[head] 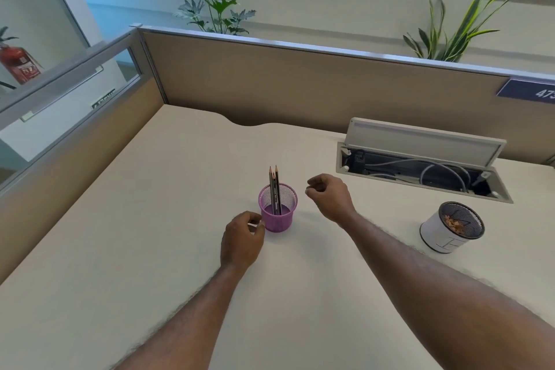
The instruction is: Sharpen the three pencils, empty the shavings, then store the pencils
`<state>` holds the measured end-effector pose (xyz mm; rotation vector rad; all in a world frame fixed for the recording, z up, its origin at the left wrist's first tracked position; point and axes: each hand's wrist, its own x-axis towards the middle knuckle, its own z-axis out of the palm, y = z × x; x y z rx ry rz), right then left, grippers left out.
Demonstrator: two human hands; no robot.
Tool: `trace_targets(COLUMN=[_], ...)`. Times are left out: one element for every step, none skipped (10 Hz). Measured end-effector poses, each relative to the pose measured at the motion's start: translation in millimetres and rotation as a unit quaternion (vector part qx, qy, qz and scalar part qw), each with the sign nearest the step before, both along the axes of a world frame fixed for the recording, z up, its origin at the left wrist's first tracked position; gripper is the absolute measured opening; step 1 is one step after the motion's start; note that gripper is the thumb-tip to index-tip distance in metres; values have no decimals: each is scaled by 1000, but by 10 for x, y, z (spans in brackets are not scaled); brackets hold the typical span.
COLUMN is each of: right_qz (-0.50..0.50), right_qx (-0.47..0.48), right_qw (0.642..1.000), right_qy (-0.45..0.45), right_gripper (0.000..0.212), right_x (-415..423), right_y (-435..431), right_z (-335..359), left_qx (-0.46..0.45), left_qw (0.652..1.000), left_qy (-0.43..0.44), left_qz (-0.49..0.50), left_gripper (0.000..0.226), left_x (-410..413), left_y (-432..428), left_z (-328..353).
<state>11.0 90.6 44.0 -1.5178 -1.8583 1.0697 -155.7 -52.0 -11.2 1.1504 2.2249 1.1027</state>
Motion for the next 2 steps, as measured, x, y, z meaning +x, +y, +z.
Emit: trace_targets(right_qz=[2, 8], right_qx=[2, -1], right_qw=[1000, 1000], right_qy=[-4, -17], right_gripper=[18, 16], right_x=[170, 369], right_y=[-85, -212], right_z=[1, -16], left_qx=[-1, -4], left_qw=[1000, 1000], left_qy=[4, 1], left_qz=[-8, -16], left_gripper=[4, 3], left_x=[40, 78], left_y=[-38, -83], left_z=[12, 40])
